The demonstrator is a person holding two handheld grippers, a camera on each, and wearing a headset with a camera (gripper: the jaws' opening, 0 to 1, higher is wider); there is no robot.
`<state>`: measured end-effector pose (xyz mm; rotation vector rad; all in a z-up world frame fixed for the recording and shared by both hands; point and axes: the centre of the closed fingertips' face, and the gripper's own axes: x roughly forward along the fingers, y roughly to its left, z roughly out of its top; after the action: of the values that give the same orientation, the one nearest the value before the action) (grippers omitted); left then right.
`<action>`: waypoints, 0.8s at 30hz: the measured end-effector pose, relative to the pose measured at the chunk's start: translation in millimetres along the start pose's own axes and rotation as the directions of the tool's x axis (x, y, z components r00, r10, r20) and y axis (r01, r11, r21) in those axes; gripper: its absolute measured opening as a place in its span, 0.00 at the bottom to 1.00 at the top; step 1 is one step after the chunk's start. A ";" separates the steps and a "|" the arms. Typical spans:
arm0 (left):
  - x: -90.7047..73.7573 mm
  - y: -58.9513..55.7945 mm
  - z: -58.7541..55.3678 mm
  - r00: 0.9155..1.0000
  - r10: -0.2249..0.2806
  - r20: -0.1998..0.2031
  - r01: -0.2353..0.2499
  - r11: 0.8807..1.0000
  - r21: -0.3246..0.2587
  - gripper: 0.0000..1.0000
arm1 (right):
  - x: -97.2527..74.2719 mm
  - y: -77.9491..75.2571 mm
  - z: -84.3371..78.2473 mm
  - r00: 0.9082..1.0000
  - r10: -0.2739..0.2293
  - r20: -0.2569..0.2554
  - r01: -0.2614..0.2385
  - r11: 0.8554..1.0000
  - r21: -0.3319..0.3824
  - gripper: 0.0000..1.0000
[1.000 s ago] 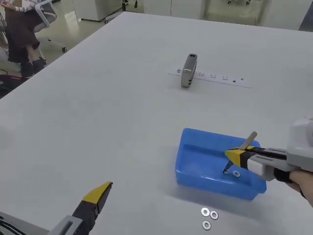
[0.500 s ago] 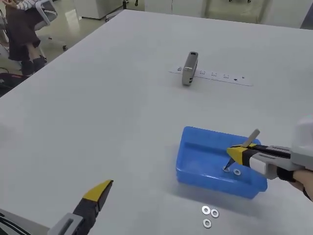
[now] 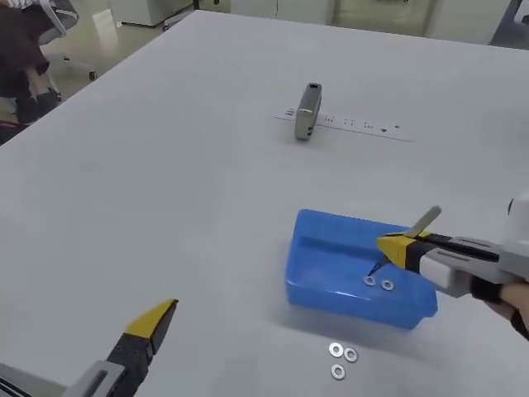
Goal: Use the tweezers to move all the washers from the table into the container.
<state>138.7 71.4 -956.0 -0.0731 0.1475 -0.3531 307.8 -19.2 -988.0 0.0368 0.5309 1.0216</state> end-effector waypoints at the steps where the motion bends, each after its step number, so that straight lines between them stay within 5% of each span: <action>1: 0.0 0.0 0.2 1.000 -0.001 0.003 0.001 1.000 -0.001 0.99 | -1.4 1.8 0.8 1.000 0.001 0.003 -0.001 1.000 0.001 0.03; 14: -0.2 -0.1 7.1 0.999 -0.008 0.049 0.008 1.000 0.001 0.99 | -16.7 38.8 -5.0 0.998 0.052 0.024 -0.053 0.999 0.013 0.03; 24: -0.1 -0.2 6.9 0.999 -0.008 0.047 0.008 1.000 0.000 0.99 | -14.0 52.4 -33.8 0.996 0.079 -0.038 -0.079 0.997 0.007 0.03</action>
<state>139.6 71.5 -949.2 -0.0818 0.1002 -0.3595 245.4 -10.0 -997.6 0.0430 0.5708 1.0998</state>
